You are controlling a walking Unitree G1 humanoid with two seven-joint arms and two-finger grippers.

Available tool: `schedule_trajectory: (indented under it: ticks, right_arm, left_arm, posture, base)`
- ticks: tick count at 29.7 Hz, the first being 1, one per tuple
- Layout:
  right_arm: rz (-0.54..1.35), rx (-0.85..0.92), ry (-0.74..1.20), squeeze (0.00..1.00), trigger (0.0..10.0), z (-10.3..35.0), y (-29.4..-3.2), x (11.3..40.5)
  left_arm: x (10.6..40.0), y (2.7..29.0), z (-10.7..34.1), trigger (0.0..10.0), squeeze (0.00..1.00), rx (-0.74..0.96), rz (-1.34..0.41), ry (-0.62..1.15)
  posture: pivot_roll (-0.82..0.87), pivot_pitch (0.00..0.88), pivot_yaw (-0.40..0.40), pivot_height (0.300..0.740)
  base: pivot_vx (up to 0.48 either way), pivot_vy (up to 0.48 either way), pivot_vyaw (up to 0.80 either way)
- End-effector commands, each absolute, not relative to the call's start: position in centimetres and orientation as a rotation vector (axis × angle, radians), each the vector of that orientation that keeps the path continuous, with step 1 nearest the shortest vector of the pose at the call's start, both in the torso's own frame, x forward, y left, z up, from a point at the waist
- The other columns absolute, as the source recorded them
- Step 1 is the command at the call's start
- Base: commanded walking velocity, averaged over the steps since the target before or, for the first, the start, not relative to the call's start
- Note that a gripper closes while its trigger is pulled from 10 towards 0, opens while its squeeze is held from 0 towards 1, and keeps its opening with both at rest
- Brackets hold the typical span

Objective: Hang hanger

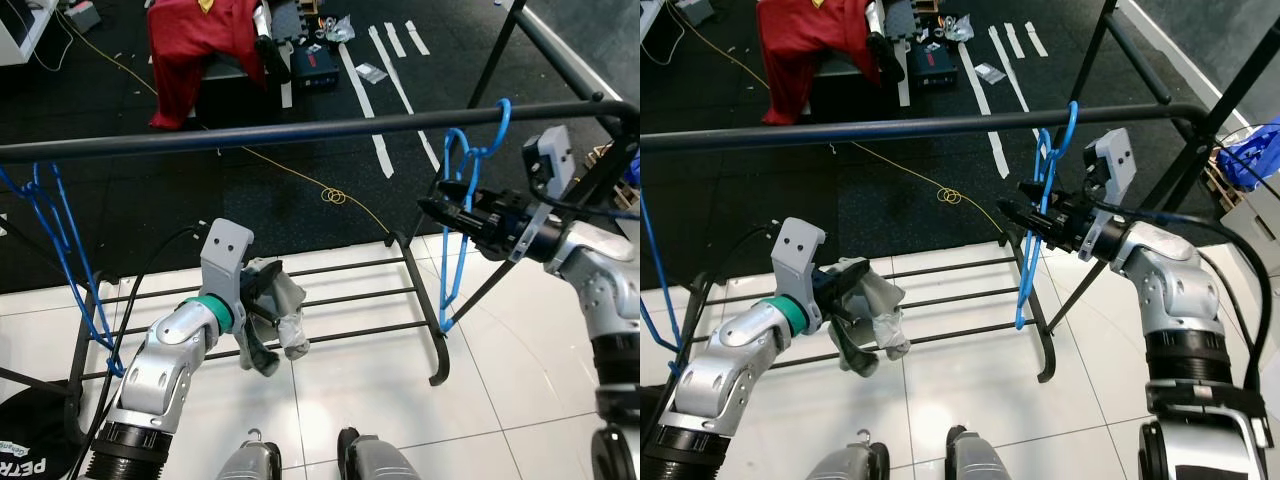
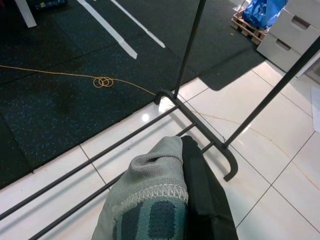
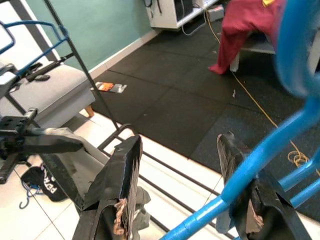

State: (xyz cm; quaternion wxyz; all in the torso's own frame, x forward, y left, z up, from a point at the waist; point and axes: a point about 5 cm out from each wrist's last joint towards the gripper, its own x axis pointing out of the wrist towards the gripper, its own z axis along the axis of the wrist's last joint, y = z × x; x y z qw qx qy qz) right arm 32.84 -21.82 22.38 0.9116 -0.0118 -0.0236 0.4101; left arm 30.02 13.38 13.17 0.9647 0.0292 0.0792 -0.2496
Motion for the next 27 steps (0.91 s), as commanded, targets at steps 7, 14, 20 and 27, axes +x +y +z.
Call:
schedule_trajectory:
  ticks: [7,14,20,27]
  right_arm:
    - [0.816,-0.043,-0.074,0.00,10.0,22.9,-21.9,31.5]
    - [0.741,-0.063,-0.052,0.00,10.0,22.2,-22.1,30.3]
    - [0.596,-0.124,-0.051,0.00,10.0,21.6,-23.1,30.6]
    - [0.420,-0.242,-0.040,0.00,10.0,21.4,-24.5,30.8]
  left_arm:
    - [29.7,13.3,12.8,10.0,0.00,0.066,-0.516,0.174]
    - [29.7,13.1,12.8,10.0,0.00,0.063,-0.521,0.173]
    - [29.6,13.0,12.6,10.0,0.00,0.061,-0.520,0.176]
    - [29.6,12.8,12.6,10.0,0.00,0.059,-0.526,0.175]
  posture:
    - [-0.05,0.118,0.063,0.740]
    - [-0.05,0.118,0.056,0.740]
    - [-0.06,0.122,0.054,0.740]
    - [-0.06,0.124,0.059,0.740]
  base:
    - [0.000,0.000,0.00]
    - [0.000,0.000,0.00]
    - [0.000,0.000,0.00]
    - [0.000,0.000,0.00]
